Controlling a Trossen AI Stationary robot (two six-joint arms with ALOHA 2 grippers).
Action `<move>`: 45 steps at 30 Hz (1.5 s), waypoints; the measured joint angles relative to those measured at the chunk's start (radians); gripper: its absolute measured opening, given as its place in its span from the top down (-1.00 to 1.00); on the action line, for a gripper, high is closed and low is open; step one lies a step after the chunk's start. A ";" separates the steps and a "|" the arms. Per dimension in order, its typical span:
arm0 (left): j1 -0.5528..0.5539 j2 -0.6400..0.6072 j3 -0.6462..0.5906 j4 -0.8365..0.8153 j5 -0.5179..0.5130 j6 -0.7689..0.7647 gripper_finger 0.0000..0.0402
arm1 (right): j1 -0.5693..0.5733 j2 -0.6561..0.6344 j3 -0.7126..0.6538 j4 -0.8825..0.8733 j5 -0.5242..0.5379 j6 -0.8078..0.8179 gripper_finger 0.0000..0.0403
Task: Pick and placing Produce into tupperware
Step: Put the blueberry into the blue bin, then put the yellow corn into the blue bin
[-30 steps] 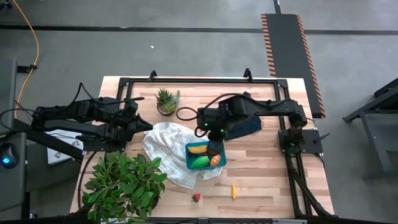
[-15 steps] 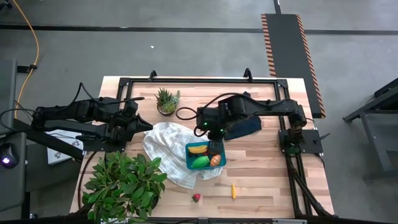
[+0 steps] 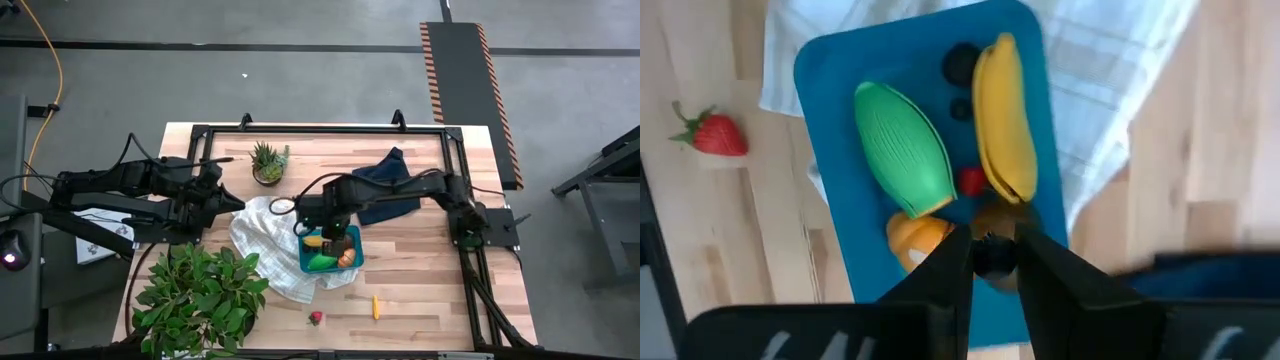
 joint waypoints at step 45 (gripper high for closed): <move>0.000 0.000 0.000 -0.095 0.003 0.008 0.77 | 0.011 0.027 -0.001 0.213 -0.023 0.072 0.44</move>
